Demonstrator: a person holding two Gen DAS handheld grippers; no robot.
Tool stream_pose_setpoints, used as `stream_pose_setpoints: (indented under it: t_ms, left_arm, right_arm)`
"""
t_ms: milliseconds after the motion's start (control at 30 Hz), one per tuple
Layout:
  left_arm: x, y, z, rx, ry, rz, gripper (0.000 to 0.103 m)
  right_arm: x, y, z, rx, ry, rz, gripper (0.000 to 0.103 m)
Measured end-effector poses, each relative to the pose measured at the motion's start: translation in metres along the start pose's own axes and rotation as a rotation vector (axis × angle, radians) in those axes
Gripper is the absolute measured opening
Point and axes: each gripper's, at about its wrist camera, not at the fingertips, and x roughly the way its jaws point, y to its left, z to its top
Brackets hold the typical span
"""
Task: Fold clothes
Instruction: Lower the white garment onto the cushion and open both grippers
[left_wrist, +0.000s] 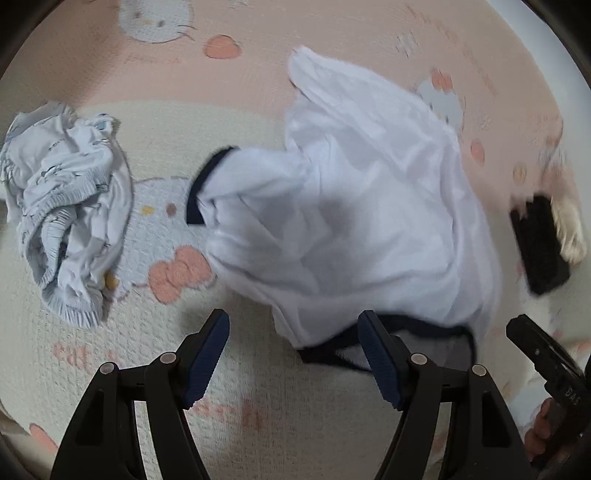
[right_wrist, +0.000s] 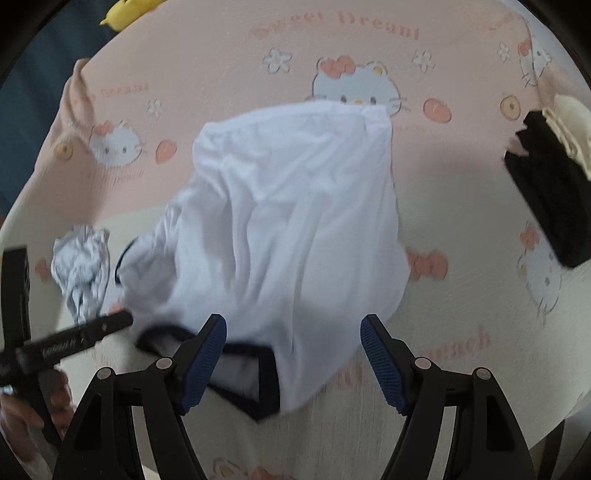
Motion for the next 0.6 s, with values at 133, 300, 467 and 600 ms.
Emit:
stream_pose_setpoints:
  t_ms: [133,300,467,600]
  left_arm:
    - [0.004,-0.019,-0.01,0.095,0.004,0.046,0.07]
    - [0.016,-0.028,-0.012,0.096,0.029,0.072,0.07]
    - [0.02,-0.029,-0.011,0.092,-0.004,0.116,0.07]
    - [0.028,-0.021,-0.009,0.056,0.001,0.167,0.07]
  right_arm:
    - [0.007,-0.001,-0.023,0.005,0.013,-0.029,0.075]
    - [0.013,0.006,-0.044,-0.026,0.005,-0.029,0.075]
    - [0.02,0.019,-0.049,-0.108,-0.032,-0.108,0.074]
    - [0.027,0.022,-0.046,-0.149,-0.038,-0.17,0.071]
